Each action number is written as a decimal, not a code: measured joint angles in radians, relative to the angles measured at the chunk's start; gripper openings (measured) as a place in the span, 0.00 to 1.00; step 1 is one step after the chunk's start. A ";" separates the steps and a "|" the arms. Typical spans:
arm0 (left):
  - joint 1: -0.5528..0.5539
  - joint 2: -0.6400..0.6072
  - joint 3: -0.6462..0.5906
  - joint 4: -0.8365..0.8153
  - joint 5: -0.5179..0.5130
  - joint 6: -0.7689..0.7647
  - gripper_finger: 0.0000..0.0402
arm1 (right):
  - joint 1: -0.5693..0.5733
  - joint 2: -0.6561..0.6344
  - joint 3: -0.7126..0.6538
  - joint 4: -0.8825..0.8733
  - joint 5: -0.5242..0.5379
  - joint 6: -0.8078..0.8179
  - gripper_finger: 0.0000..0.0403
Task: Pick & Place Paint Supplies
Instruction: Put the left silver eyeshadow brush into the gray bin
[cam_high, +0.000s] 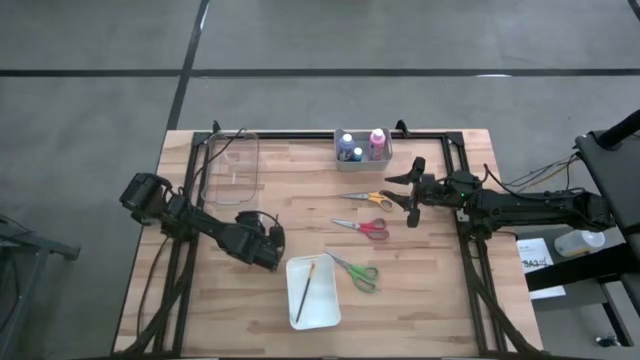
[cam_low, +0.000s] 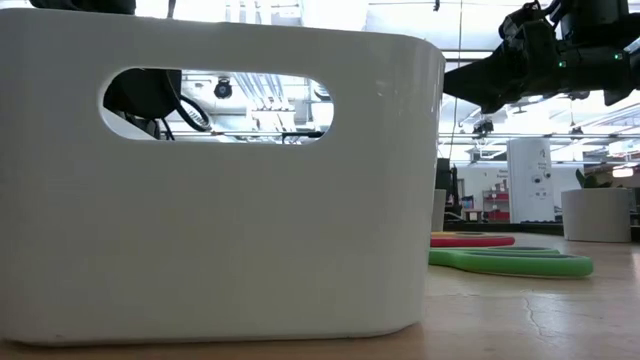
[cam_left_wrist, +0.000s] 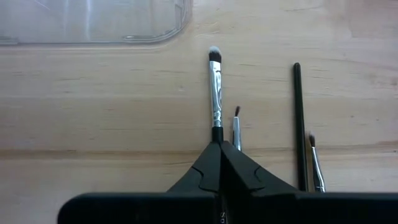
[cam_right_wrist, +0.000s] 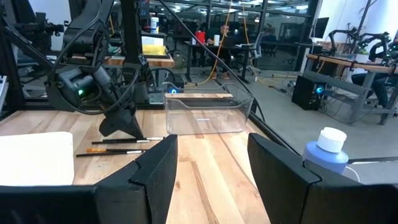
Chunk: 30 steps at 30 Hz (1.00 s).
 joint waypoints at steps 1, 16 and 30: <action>0.000 0.000 0.000 0.000 0.000 0.000 0.01 | 0.000 0.000 0.000 0.000 0.000 0.000 0.48; 0.001 0.009 -0.001 0.001 -0.016 0.002 0.02 | 0.000 0.000 0.000 0.000 0.000 0.000 0.48; 0.001 0.010 0.000 0.002 -0.012 0.002 0.04 | 0.000 0.000 0.000 0.000 0.000 0.000 0.48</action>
